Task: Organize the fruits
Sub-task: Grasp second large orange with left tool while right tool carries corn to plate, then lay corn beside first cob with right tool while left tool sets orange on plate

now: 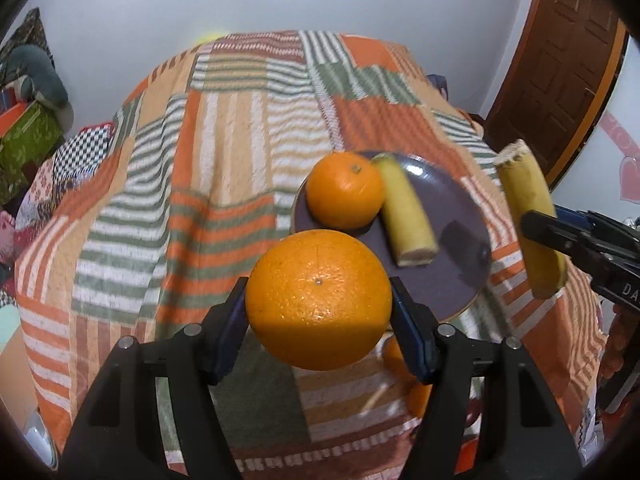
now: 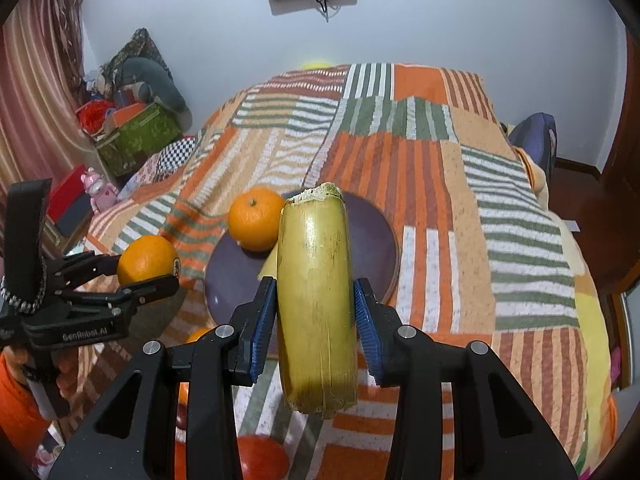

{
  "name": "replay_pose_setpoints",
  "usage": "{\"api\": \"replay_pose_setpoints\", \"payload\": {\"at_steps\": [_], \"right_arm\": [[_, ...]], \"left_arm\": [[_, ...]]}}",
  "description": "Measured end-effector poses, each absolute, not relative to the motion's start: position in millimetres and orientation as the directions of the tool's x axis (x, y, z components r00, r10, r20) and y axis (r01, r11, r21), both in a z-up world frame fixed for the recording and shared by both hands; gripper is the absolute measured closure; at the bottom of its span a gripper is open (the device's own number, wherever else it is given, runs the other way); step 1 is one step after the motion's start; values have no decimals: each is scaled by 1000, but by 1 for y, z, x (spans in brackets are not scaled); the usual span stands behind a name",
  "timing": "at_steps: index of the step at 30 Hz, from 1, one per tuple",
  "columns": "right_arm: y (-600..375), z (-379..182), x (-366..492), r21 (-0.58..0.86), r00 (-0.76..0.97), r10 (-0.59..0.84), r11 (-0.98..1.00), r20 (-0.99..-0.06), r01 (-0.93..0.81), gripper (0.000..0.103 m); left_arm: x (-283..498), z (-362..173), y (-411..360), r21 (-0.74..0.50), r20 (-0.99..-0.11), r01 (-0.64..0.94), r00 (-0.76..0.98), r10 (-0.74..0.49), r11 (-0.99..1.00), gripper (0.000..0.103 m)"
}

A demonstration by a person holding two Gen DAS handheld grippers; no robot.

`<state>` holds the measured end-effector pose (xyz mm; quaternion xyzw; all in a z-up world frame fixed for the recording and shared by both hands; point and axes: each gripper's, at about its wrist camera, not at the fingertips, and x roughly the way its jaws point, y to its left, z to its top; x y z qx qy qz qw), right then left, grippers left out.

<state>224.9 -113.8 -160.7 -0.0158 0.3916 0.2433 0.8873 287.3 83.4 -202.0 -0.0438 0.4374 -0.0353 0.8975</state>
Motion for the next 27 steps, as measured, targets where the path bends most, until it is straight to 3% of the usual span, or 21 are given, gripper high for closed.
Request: {"api": "replay_pose_setpoints", "payload": {"at_steps": [10,27], "right_arm": [[-95,-157,249,177,590,429,882,-684,-437,67],[-84,-203,282,172,529,373,904,-762,-391,67]], "left_arm": [[312,-202,64,-126,-772,51,622,-130,991,37],[338,-244,59,-122,-818,38,563,-122,992,37]]}}
